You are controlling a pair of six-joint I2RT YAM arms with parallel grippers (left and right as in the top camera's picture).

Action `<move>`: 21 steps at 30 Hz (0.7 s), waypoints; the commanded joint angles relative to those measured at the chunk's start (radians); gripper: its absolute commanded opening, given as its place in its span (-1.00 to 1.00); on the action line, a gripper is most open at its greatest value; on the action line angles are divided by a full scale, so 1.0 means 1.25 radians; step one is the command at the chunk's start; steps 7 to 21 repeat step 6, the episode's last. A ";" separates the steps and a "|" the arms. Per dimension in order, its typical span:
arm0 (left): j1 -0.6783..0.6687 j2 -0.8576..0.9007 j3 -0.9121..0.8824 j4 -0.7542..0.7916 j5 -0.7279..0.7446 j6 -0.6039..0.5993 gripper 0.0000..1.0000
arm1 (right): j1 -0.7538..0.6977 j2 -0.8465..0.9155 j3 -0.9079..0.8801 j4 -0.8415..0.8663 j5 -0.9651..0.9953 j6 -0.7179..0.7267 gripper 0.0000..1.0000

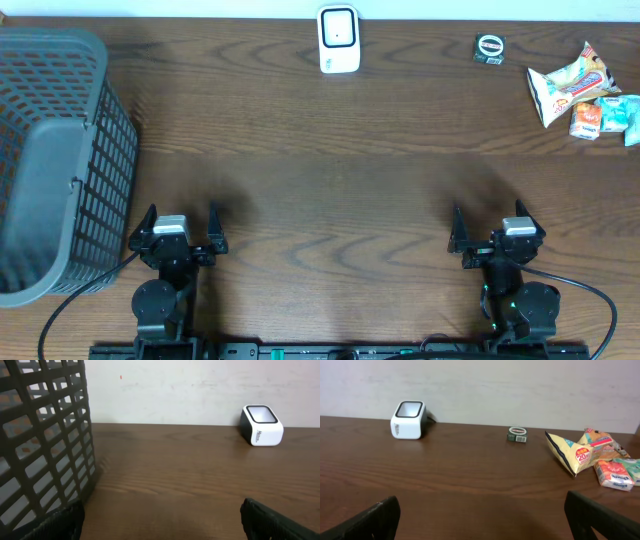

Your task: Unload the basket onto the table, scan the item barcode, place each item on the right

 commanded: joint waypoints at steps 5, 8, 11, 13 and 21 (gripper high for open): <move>0.000 -0.005 -0.013 -0.035 -0.020 0.013 0.95 | -0.003 -0.005 -0.001 -0.004 0.004 -0.006 0.98; 0.000 -0.005 -0.013 -0.035 -0.020 0.013 0.96 | -0.003 -0.005 -0.001 -0.004 0.004 -0.006 0.99; 0.000 -0.005 -0.013 -0.035 -0.020 0.013 0.96 | -0.003 -0.005 -0.001 -0.004 0.004 -0.006 0.99; 0.000 -0.005 -0.013 -0.035 -0.020 0.013 0.96 | -0.003 -0.005 -0.001 -0.004 0.004 -0.006 0.99; 0.000 -0.005 -0.013 -0.035 -0.020 0.013 0.96 | -0.003 -0.005 -0.001 -0.004 0.004 -0.006 0.99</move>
